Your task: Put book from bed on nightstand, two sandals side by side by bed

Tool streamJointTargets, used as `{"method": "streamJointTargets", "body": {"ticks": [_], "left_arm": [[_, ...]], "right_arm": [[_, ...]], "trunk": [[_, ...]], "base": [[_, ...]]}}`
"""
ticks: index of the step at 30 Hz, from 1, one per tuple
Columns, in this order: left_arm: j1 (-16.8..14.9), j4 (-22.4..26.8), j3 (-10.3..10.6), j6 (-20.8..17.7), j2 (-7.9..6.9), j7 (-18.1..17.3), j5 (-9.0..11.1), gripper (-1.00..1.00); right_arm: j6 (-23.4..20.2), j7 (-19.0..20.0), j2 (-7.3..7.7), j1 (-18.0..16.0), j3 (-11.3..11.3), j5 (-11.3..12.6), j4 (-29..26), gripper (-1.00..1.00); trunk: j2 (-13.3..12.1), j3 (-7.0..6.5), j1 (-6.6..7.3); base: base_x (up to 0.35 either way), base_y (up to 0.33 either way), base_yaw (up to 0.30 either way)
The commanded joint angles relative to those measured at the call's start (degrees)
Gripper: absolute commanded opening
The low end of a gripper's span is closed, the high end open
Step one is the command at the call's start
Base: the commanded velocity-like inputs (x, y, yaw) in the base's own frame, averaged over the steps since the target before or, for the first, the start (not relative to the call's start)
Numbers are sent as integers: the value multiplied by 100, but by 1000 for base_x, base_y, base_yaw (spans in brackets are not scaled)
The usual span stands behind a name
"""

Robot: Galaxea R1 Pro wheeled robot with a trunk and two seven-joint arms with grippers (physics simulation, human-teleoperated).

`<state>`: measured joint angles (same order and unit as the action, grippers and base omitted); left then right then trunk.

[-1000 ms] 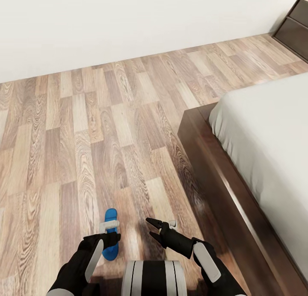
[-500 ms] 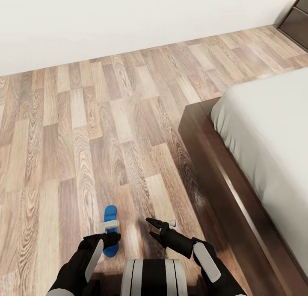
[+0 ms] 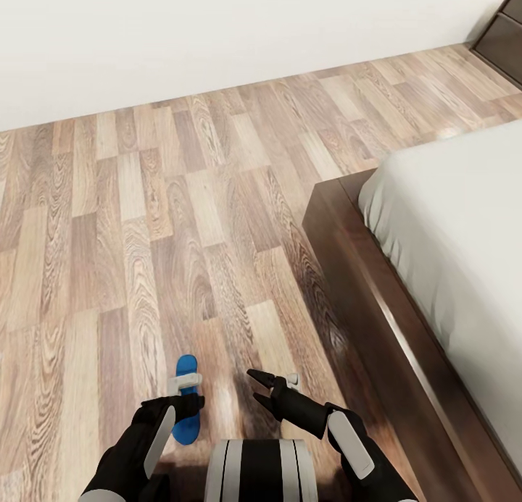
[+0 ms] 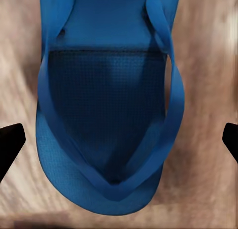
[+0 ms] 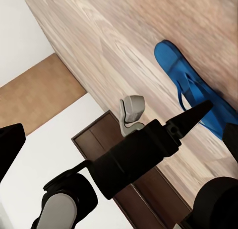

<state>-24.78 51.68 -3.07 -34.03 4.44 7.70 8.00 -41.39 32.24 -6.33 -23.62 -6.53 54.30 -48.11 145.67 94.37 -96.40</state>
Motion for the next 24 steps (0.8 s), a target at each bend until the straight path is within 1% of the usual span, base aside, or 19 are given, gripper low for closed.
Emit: {"method": "streamJointTargets", "body": {"ticks": [1, 23, 24], "left_arm": [[-1, 8, -9, -25, 4, 39, 61, 100], [-1, 6, -9, -25, -4, 44, 61, 100], [-1, 7, -9, -25, -4, 45, 61, 100]], "right_arm": [[-27, 1, 0, -2, 3, 19, -1, 100], [-27, 1, 0, -2, 3, 19, -3, 100], [-27, 1, 0, -2, 3, 19, -2, 100]], "trunk": [[1, 3, 0], [1, 3, 0], [3, 25, -2]], "base": [[29, 0, 0], [3, 0, 0], [0, 0, 0]]}}
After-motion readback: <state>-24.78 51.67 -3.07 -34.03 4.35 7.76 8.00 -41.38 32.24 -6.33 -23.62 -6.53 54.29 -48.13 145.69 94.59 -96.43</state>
